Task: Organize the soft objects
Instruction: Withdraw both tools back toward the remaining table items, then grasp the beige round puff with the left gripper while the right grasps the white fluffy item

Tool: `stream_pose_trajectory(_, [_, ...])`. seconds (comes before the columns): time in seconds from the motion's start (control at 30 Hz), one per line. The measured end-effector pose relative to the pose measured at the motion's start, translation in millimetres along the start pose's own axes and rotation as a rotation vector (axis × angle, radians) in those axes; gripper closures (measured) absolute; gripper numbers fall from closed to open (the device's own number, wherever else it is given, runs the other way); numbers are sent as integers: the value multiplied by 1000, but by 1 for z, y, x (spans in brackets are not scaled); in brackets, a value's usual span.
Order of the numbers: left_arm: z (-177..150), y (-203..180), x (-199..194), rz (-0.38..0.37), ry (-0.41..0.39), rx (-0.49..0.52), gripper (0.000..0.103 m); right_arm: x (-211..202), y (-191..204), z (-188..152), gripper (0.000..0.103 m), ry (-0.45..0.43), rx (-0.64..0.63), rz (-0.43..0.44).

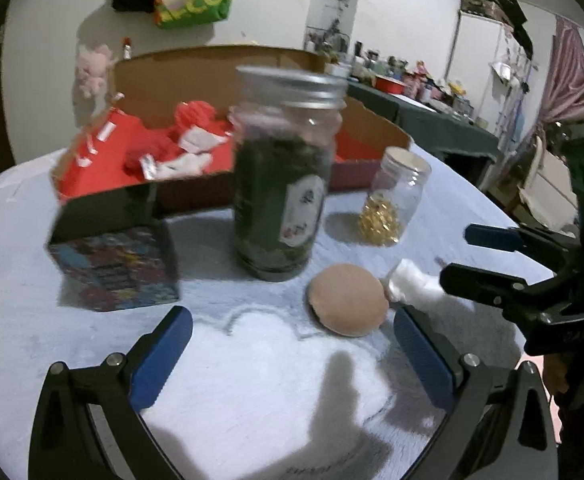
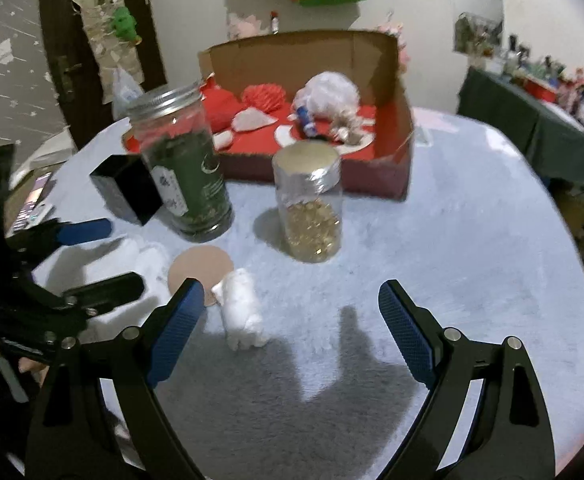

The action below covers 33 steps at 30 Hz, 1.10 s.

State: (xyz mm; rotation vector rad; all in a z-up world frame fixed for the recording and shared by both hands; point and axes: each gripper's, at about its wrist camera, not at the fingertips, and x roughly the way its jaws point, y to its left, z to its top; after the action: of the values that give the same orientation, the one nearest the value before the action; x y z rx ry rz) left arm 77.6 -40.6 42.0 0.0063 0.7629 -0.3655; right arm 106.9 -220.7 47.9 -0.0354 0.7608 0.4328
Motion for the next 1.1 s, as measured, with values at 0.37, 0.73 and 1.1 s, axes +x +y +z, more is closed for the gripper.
stream_pose_trajectory(0.37, [2,-11,26,-36,88,95,15,18,-2,-1,18,50,-67,113])
stream_pose_trajectory(0.73, [10,-26,33,-106,115,187,54,32,0,0,72,95,-93,207])
stream_pose_trajectory(1.1, [9,-3,10,-159,80,135,70,19,10,-2,88,15,-21,208])
